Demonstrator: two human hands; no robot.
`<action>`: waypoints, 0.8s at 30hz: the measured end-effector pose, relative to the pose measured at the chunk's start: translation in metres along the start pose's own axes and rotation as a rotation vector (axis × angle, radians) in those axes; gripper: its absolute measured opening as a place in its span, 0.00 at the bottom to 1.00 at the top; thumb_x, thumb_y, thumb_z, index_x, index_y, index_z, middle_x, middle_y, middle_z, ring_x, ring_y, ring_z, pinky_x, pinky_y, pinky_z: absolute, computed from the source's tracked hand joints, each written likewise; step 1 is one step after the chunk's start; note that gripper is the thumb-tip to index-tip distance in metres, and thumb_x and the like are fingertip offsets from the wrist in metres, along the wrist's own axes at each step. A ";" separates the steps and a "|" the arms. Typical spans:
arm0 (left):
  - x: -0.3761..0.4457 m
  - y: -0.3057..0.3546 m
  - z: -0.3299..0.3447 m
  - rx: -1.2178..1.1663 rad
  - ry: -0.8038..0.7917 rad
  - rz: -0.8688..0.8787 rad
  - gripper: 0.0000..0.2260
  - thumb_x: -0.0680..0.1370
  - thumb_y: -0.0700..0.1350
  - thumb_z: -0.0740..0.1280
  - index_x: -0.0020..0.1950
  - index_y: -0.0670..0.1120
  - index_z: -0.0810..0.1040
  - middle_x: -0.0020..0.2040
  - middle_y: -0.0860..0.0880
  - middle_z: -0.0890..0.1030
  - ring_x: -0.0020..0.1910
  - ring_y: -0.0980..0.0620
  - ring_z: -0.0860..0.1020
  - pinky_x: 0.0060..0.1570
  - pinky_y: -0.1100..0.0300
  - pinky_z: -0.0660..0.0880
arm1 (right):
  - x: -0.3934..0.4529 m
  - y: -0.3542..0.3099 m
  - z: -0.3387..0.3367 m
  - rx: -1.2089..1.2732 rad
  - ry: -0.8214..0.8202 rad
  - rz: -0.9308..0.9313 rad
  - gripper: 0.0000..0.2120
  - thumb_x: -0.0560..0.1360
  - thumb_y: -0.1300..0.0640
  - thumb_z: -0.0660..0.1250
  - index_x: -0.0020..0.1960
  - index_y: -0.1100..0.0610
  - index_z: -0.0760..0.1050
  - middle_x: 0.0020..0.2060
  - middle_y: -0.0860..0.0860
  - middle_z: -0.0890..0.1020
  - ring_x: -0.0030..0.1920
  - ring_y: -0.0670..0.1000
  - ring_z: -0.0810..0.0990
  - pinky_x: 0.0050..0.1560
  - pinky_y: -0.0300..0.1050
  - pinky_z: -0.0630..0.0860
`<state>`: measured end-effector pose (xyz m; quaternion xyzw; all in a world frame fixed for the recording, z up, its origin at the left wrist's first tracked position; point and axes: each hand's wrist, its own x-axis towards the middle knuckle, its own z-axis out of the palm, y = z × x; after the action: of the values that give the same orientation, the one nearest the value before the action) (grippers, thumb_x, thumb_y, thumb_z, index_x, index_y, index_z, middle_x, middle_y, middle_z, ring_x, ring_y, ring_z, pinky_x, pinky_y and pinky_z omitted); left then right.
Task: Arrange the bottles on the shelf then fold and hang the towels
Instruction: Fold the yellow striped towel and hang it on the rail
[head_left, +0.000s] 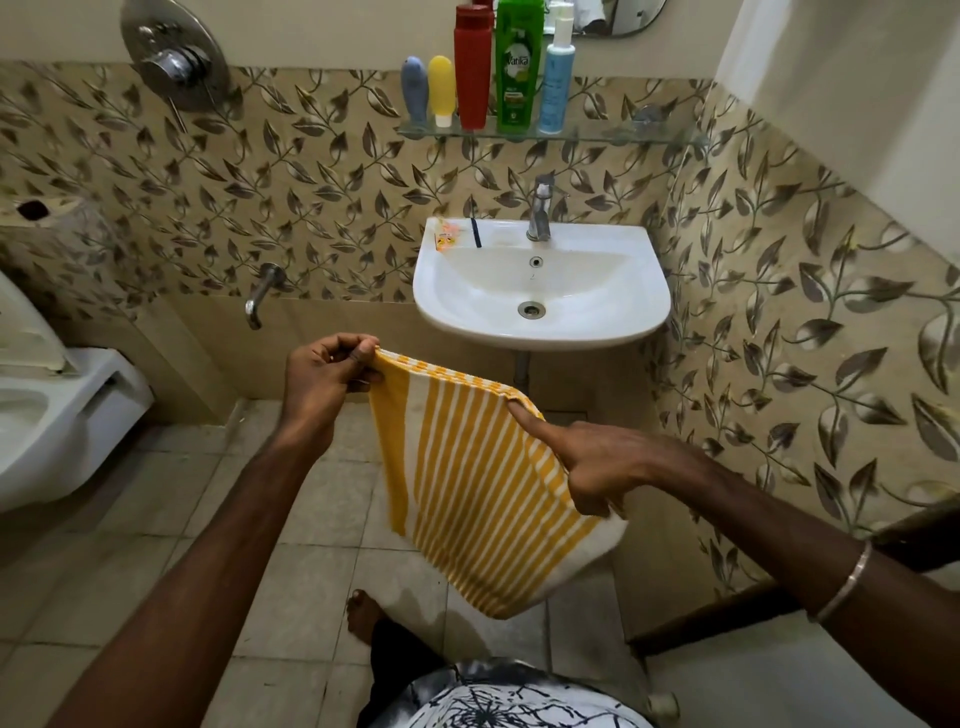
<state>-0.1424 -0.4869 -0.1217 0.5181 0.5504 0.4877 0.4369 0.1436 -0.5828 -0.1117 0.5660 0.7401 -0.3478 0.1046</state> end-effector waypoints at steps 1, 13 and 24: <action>-0.003 -0.001 0.002 0.014 0.001 -0.002 0.06 0.79 0.42 0.69 0.54 0.45 0.83 0.44 0.49 0.84 0.41 0.53 0.81 0.39 0.60 0.79 | 0.001 -0.002 -0.001 0.068 0.011 0.013 0.65 0.65 0.67 0.73 0.75 0.35 0.26 0.62 0.59 0.78 0.50 0.58 0.82 0.48 0.57 0.84; -0.085 -0.019 0.075 -0.200 -0.114 -0.051 0.06 0.74 0.35 0.73 0.47 0.43 0.86 0.42 0.46 0.87 0.42 0.49 0.85 0.42 0.53 0.83 | 0.027 -0.026 -0.010 0.975 0.300 0.157 0.58 0.69 0.76 0.65 0.80 0.42 0.32 0.35 0.63 0.82 0.29 0.60 0.81 0.34 0.60 0.83; -0.104 -0.024 0.104 -0.128 -0.131 0.097 0.08 0.74 0.40 0.75 0.53 0.44 0.85 0.46 0.49 0.86 0.47 0.51 0.85 0.47 0.44 0.83 | 0.025 -0.027 -0.019 1.074 0.477 0.163 0.56 0.71 0.75 0.63 0.80 0.46 0.30 0.43 0.64 0.80 0.24 0.59 0.81 0.30 0.54 0.82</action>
<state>-0.0351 -0.5810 -0.1631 0.5460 0.4627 0.5075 0.4798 0.1153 -0.5547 -0.1002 0.6574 0.4175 -0.5275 -0.3394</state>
